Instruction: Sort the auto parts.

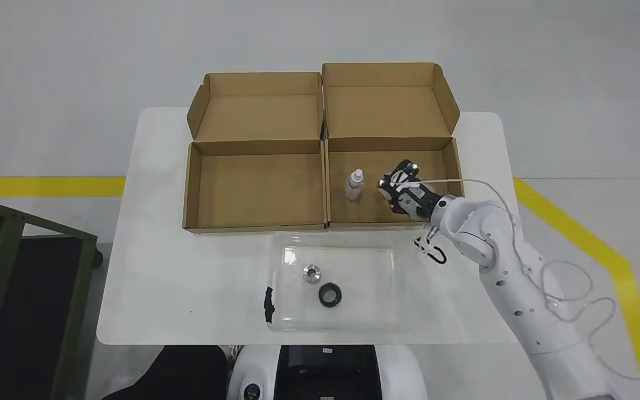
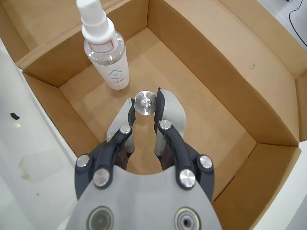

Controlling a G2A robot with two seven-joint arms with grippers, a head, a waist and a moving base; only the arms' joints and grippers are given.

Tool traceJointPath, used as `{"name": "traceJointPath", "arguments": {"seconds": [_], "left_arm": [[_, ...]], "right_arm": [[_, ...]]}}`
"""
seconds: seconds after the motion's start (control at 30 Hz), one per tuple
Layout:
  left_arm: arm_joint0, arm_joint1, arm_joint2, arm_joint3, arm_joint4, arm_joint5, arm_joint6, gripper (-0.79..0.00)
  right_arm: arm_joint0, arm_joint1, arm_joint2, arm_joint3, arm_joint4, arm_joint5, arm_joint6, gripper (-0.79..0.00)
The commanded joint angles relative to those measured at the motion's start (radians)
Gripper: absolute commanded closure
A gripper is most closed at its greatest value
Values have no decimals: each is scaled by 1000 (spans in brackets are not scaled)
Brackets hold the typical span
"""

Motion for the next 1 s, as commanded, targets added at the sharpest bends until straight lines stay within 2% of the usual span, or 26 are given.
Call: {"name": "traceJointPath", "arguments": {"seconds": [0.0, 0.2, 0.33, 0.37, 0.5, 0.63, 0.77, 0.97], "left_arm": [[0, 0, 0, 0, 0, 0, 0, -785], [0, 0, 0, 0, 0, 0, 0, -785], [0, 0, 0, 0, 0, 0, 0, -785], [0, 0, 0, 0, 0, 0, 0, -785], [0, 0, 0, 0, 0, 0, 0, -785], [0, 0, 0, 0, 0, 0, 0, -785], [0, 0, 0, 0, 0, 0, 0, -785], [0, 0, 0, 0, 0, 0, 0, -785]], "right_arm": [[12, -3, -11, 10, -11, 2, 9, 0], [46, -12, -50, 47, -29, 4, 34, -15], [63, -18, -68, 69, -34, 7, 39, -117], [66, -20, -71, 73, -34, 7, 39, -200], [75, -22, -78, 83, -41, 1, 45, -215], [75, -23, -76, 75, -45, 2, 44, -320], [56, -16, -49, 16, -52, -1, 32, -382], [-34, 6, 31, -162, -55, -44, 27, -570]]}}
